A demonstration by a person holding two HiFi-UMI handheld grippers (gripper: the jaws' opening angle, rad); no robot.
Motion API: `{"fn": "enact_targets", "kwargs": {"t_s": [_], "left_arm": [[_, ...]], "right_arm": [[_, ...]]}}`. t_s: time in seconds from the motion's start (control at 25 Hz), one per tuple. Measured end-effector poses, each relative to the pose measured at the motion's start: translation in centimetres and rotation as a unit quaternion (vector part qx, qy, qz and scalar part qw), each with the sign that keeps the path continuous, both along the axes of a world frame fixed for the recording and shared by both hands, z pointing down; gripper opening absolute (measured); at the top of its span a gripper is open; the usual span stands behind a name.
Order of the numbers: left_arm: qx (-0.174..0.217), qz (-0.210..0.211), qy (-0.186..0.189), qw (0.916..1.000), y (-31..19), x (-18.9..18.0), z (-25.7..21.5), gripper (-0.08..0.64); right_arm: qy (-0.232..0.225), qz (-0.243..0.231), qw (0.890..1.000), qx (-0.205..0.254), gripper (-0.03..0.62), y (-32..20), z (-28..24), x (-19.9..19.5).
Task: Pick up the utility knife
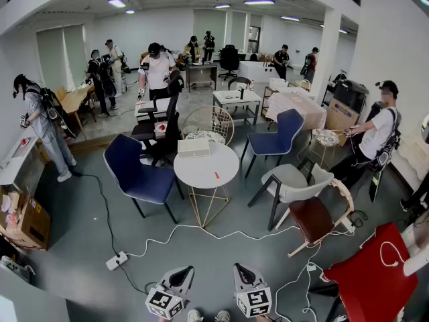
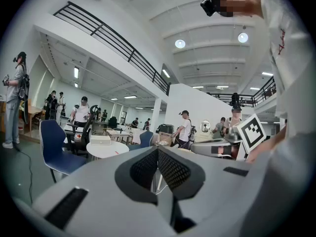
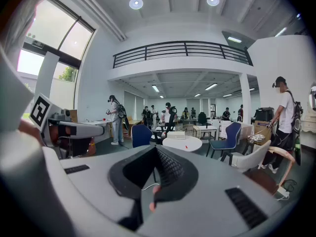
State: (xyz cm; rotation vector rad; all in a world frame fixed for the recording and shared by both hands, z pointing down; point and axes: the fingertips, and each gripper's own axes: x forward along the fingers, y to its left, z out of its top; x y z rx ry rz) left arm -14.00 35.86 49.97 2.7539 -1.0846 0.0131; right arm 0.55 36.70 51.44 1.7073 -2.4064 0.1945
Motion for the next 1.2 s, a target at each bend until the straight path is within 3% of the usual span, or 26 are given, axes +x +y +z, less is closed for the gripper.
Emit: {"fn": "enact_targets", "kwargs": {"t_s": [0.6,1.2], "left_arm": [[-0.005,-0.003,0.000,1.0000,-1.2,2.0,0.1,0.012],[-0.012,-0.009,-0.015,0.9998,-3.5,6.7,1.2,0.012]], "right_arm": [[-0.019,-0.018,1.000,-0.003,0.016,-1.1,-0.1,1.5],[-0.017,-0.039,0.999,-0.012,0.016,-3.4,1.7,6.1]]}}
